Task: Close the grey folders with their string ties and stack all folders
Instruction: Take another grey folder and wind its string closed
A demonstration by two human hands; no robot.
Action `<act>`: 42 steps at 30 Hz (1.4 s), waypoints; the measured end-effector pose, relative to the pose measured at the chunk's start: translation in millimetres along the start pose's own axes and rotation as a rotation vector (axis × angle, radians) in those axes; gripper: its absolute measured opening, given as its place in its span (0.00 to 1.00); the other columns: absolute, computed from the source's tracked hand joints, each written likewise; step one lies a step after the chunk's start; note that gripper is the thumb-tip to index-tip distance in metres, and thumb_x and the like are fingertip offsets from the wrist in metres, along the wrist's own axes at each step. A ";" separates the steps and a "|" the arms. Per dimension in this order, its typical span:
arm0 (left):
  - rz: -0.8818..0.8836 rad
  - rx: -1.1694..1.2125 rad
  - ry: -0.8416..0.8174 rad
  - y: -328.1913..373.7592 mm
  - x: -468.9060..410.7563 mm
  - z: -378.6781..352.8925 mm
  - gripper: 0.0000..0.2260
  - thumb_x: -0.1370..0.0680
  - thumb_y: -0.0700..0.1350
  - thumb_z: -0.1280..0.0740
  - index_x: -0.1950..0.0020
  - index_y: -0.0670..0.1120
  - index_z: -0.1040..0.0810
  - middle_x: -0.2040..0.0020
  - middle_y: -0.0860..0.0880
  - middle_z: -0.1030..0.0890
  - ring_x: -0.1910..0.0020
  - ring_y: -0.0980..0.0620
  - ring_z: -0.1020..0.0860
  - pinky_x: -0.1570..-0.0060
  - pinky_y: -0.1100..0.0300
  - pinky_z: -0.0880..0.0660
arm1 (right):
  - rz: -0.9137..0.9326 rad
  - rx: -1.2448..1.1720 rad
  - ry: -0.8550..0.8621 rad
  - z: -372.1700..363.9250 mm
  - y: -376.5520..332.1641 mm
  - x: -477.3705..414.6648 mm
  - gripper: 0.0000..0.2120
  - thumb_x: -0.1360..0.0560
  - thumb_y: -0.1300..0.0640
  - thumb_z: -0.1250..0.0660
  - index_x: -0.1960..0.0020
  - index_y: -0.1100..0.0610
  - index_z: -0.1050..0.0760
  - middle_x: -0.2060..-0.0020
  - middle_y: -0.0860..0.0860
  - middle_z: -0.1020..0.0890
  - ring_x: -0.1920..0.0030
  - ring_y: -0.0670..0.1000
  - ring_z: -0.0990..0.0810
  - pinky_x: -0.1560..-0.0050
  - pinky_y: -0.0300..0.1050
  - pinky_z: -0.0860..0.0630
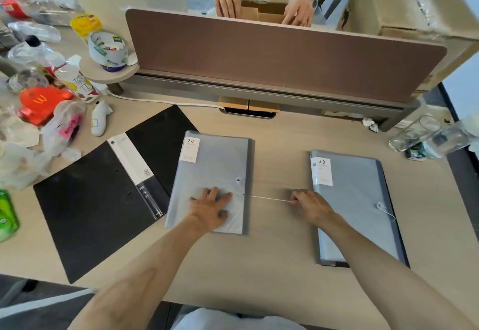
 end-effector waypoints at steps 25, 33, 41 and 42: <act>-0.443 -0.135 0.308 5.2 -13.3 -7.0 0.25 0.23 0.61 0.45 0.26 0.64 0.44 0.30 0.44 0.34 0.32 0.39 0.34 0.29 0.43 0.39 | 0.047 -0.538 -0.247 21.6 -156.5 -61.3 0.11 0.21 0.62 0.43 0.60 0.56 0.28 0.62 0.51 0.19 0.61 0.52 0.20 0.58 0.38 0.25; -0.439 -0.100 0.268 12.8 -14.1 -3.6 0.23 0.19 0.55 0.44 0.24 0.61 0.45 0.24 0.42 0.43 0.24 0.42 0.46 0.25 0.44 0.50 | 0.049 -0.515 -0.258 32.4 -143.1 -72.1 0.10 0.22 0.61 0.40 0.61 0.54 0.28 0.62 0.51 0.17 0.60 0.51 0.19 0.48 0.46 0.23; -0.468 -0.022 0.296 11.5 -23.6 2.5 0.29 0.23 0.58 0.39 0.25 0.61 0.47 0.26 0.49 0.36 0.28 0.45 0.38 0.27 0.48 0.44 | 0.121 -0.471 -0.314 9.0 -159.1 -99.7 0.10 0.21 0.63 0.41 0.60 0.56 0.29 0.61 0.53 0.18 0.67 0.48 0.24 0.60 0.41 0.26; -0.460 -0.020 0.297 12.6 -24.1 4.5 0.29 0.23 0.58 0.40 0.25 0.60 0.48 0.27 0.49 0.36 0.29 0.45 0.37 0.28 0.48 0.44 | 0.120 -0.477 -0.318 7.9 -158.6 -101.9 0.10 0.20 0.63 0.42 0.59 0.57 0.29 0.60 0.54 0.18 0.68 0.47 0.25 0.63 0.38 0.26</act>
Point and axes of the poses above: each hand's wrist, its own x-axis away from the middle knuckle, its own z-axis out of the back of the hand, y = z × x, the point moved 9 cm from there along -x, towards the middle knuckle
